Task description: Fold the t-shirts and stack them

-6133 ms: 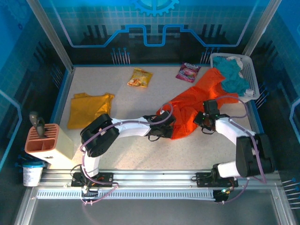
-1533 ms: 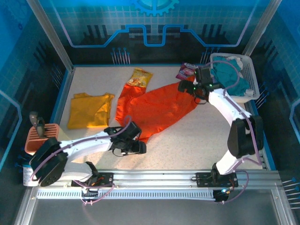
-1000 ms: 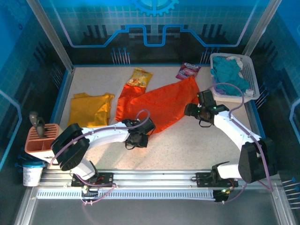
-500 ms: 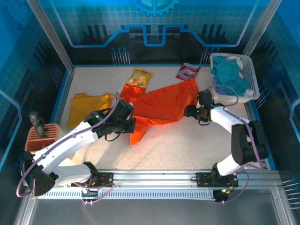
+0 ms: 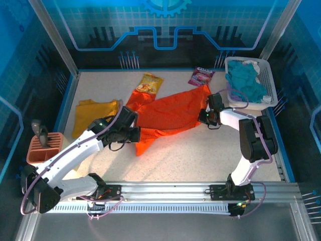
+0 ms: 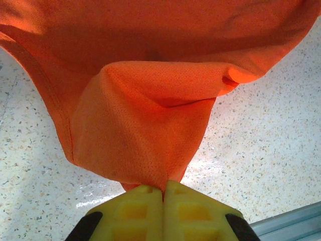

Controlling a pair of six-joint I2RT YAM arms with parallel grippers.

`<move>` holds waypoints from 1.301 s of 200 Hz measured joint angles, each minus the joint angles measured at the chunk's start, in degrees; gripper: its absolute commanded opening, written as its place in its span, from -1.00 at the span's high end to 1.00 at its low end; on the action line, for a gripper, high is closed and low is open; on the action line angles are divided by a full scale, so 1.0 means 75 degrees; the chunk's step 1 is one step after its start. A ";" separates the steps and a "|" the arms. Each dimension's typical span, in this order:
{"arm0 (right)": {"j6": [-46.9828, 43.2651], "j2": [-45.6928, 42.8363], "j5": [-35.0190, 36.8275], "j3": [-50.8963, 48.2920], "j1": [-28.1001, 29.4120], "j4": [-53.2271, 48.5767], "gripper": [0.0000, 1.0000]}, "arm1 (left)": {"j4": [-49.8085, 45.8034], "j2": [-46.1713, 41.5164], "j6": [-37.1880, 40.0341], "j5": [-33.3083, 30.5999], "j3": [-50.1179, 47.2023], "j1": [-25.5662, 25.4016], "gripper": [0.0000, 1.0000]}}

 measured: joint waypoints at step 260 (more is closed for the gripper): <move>-0.0941 -0.1338 -0.0542 0.1343 -0.0443 -0.2745 -0.99 | 0.0866 0.1157 0.0370 0.0356 -0.0519 0.1075 -0.24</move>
